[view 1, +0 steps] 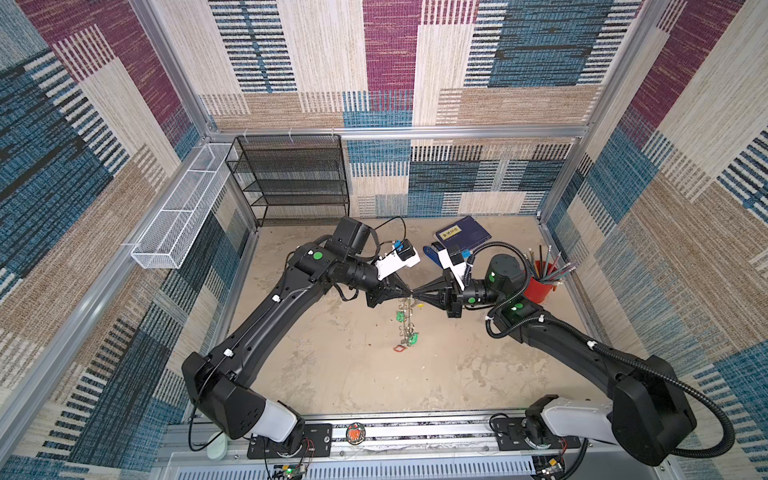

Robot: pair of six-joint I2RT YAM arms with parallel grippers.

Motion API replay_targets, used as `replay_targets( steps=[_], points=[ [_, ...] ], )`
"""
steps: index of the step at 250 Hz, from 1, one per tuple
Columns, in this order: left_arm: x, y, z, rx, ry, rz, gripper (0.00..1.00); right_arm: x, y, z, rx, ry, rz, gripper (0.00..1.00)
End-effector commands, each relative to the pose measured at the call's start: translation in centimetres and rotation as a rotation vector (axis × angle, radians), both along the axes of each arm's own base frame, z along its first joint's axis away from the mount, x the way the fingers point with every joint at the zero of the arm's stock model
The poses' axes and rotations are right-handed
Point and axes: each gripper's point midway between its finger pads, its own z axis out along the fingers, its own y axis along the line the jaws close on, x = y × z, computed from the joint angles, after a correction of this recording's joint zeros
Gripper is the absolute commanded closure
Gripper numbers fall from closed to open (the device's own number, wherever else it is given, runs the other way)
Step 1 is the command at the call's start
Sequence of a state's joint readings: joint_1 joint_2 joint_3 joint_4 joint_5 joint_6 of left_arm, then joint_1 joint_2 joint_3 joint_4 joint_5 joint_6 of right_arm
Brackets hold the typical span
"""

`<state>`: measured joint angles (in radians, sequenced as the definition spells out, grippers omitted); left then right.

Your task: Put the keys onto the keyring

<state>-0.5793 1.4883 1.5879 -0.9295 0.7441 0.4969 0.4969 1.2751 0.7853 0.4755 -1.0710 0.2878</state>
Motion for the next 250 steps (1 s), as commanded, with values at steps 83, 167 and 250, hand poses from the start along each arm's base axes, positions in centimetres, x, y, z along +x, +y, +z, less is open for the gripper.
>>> replay_targets(
  steps=[83, 167, 250],
  points=[
    [0.2, 0.6, 1.3, -0.063, -0.085, 0.087, 1.0, 0.2, -0.3, 1.5, 0.032, -0.045, -0.037, 0.75],
    [-0.6, 1.0, 3.0, -0.2, -0.124, 0.149, 1.0, -0.1, -1.2, 1.4, 0.028, -0.019, -0.055, 0.52],
    [-1.2, 1.0, 3.3, -0.248, -0.118, 0.143, 1.0, -0.4, -0.7, 1.3, 0.035, -0.015, -0.015, 0.36]
  ],
)
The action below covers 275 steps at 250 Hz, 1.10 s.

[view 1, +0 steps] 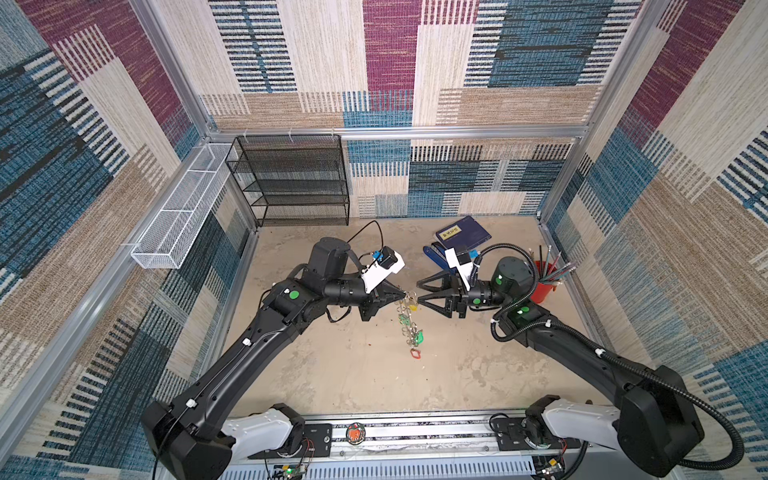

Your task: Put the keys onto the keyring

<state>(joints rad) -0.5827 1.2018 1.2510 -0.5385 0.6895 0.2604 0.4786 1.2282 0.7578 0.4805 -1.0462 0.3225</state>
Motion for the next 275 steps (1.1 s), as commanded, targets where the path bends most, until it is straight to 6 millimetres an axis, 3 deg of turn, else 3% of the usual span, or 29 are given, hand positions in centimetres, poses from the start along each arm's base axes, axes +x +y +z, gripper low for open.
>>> replay_targets(
  steps=[1, 38, 69, 99, 151, 176, 275],
  points=[
    [0.0, -0.5, 1.5, -0.065, -0.022, -0.015, 1.0, -0.4, 0.2, 0.8, 0.022, -0.028, 0.029, 0.36],
    [-0.1, -0.7, 1.6, -0.075, -0.017, -0.025, 1.0, -0.6, 0.5, 0.9, 0.023, -0.031, 0.045, 0.33],
    [-0.1, -0.7, 1.5, -0.077, -0.014, -0.026, 1.0, -0.5, 0.6, 0.6, 0.018, -0.022, 0.048, 0.51],
    [0.0, -0.7, 1.5, -0.076, -0.011, -0.022, 1.0, -0.3, 0.6, 0.4, 0.015, -0.016, 0.037, 0.76],
    [0.2, -0.6, 1.6, -0.079, -0.021, -0.006, 1.0, -0.1, 0.6, 0.1, 0.01, -0.009, 0.02, 0.96],
    [0.3, -0.5, 2.0, -0.097, -0.035, 0.006, 1.0, 0.0, 0.6, -0.1, 0.006, -0.004, 0.017, 1.0],
    [0.7, -1.0, 3.9, -0.242, -0.049, 0.038, 1.0, 0.4, 1.1, -1.2, -0.004, 0.024, 0.021, 1.0]
  ],
)
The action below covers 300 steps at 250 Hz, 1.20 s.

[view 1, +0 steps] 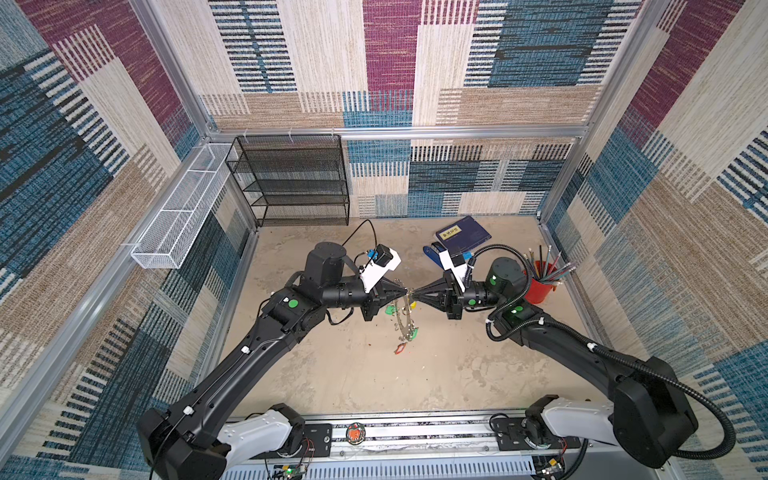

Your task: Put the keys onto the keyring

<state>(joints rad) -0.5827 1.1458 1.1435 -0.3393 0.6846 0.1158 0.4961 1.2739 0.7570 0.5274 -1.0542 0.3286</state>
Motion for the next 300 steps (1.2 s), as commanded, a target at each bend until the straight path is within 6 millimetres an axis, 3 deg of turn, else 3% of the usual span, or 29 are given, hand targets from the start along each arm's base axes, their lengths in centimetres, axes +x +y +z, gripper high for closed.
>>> replay_targets(
  steps=[1, 113, 169, 185, 198, 237, 300],
  points=[
    [0.2, -0.8, 3.1, -0.131, -0.061, -0.016, 1.0, 0.3, 0.3, -0.4, -0.004, 0.017, -0.005, 1.0],
    [0.7, -1.4, 1.5, -0.223, 0.001, -0.005, 1.0, 1.3, 1.6, -0.4, -0.013, 0.03, 0.032, 1.0],
    [1.6, -1.3, 0.8, -0.238, 0.003, 0.044, 1.0, 2.1, 1.4, -1.0, -0.044, 0.039, -0.036, 0.86],
    [1.6, -1.3, 0.6, -0.237, 0.005, 0.05, 1.0, 3.4, 0.9, -1.4, -0.066, 0.039, -0.134, 0.85],
    [1.7, -1.3, 0.5, -0.242, 0.008, 0.052, 1.0, 4.5, 0.2, -1.7, -0.08, 0.047, -0.199, 0.75],
    [1.7, -1.3, 0.2, -0.267, 0.021, 0.059, 1.0, 7.0, -2.8, -1.9, -0.085, 0.097, -0.36, 0.7],
    [1.8, -1.7, 0.4, -0.327, 0.046, 0.043, 1.0, 8.5, -5.6, 0.6, -0.064, 0.048, -0.551, 0.59]
  ],
)
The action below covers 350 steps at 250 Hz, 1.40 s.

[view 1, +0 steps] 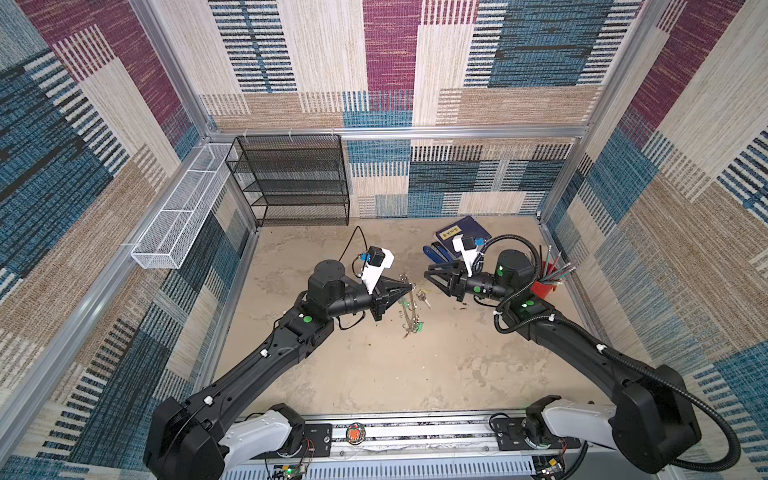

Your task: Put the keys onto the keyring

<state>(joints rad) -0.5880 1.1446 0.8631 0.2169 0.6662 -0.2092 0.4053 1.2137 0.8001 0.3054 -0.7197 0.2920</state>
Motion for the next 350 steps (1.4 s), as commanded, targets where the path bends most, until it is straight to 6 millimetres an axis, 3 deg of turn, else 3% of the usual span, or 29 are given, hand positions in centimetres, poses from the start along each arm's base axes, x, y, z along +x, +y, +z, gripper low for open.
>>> replay_targets(
  steps=[1, 46, 79, 106, 134, 165, 217, 240, 323, 350],
  points=[
    [-0.2, -0.4, 1.9, -0.091, -0.033, -0.033, 1.0, 1.3, -1.4, 1.0, 0.004, -0.023, -0.125, 0.59],
    [-0.5, -0.9, 2.5, -0.14, -0.022, -0.068, 1.0, -2.1, 0.1, 3.5, 0.073, -0.125, 0.048, 0.45],
    [-0.7, -1.0, 2.6, -0.157, -0.022, -0.081, 1.0, -4.4, 1.9, 3.8, 0.074, -0.169, 0.163, 0.39],
    [-0.7, -1.0, 2.6, -0.159, -0.021, -0.084, 1.0, -5.2, 2.5, 3.6, 0.085, -0.168, 0.216, 0.39],
    [-0.8, -1.1, 2.8, -0.171, -0.027, -0.091, 1.0, -5.1, 2.8, 3.1, 0.08, -0.156, 0.237, 0.47],
    [-0.9, -1.0, 2.9, -0.185, -0.033, -0.1, 1.0, -4.8, 2.9, 2.5, 0.072, -0.143, 0.236, 0.65],
    [-0.9, -1.2, 2.8, -0.185, -0.032, -0.111, 1.0, -5.4, 3.3, 2.2, 0.082, -0.136, 0.276, 0.84],
    [-0.9, -1.3, 2.7, -0.185, -0.029, -0.113, 1.0, -5.6, 3.3, 2.1, 0.082, -0.135, 0.29, 1.0],
    [-1.3, -1.1, 1.9, -0.116, -0.017, -0.121, 1.0, -5.3, 2.9, 2.1, 0.061, -0.146, 0.242, 1.0],
    [-1.6, -0.7, 1.6, -0.072, -0.009, -0.121, 0.94, -5.1, 2.8, 2.3, 0.051, -0.158, 0.228, 1.0]
  ],
)
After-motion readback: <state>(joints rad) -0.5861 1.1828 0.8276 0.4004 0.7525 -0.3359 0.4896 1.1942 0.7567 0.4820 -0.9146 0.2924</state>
